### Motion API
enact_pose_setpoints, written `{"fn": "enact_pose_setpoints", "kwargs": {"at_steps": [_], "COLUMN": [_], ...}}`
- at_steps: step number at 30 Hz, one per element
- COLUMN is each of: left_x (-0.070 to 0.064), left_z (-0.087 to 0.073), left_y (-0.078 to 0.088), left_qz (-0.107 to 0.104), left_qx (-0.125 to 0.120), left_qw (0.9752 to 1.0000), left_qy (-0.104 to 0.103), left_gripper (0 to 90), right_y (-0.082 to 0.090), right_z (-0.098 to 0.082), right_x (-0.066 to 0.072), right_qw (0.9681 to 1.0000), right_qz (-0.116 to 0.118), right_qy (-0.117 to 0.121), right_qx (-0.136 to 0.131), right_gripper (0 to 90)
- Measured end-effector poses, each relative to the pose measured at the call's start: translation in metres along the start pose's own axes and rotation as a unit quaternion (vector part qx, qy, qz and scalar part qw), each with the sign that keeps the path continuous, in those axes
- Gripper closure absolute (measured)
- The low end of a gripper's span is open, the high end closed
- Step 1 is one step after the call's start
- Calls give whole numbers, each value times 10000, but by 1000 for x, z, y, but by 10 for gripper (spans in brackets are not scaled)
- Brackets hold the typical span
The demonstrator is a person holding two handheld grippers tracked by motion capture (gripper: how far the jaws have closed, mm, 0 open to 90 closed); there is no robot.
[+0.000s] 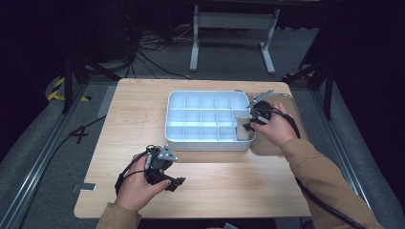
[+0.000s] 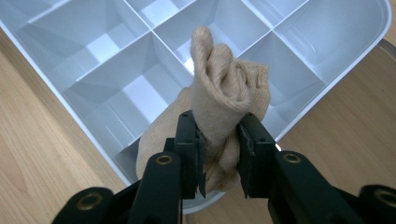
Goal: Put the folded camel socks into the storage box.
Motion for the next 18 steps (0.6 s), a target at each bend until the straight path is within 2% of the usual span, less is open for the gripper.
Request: {"fn": "enact_pose_setpoints", "kwargs": {"at_steps": [3,13,18], "left_x": [0,0,1], "left_z": [-1,0,1], "left_y": [0,-1,-2], "left_qz": [-12,-24,-15], "left_qx": [-15,-30,15], "left_qw": [10000,10000,10000], "left_qy": [44,25,-5], "left_gripper": [262,260,259], "right_y": [-5,-20,-24], "right_z": [-1,-6,-6], "right_x": [1,10,12], "right_qw": [9999,9985,9973], "right_qz": [-33,39,0], "right_qy": [97,158,170], "right_qx": [136,527,708], "right_gripper": [723,717,717]}}
Point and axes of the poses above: each handheld gripper's, and its own axes: y roughly backward along the jaws, z roughly out of its top, x roughly to its left, the point moved 5 cm from there along -y, roughly forward along the jaws, and after that the axes turned 10 degrees about -z, right-handed, at the moved point
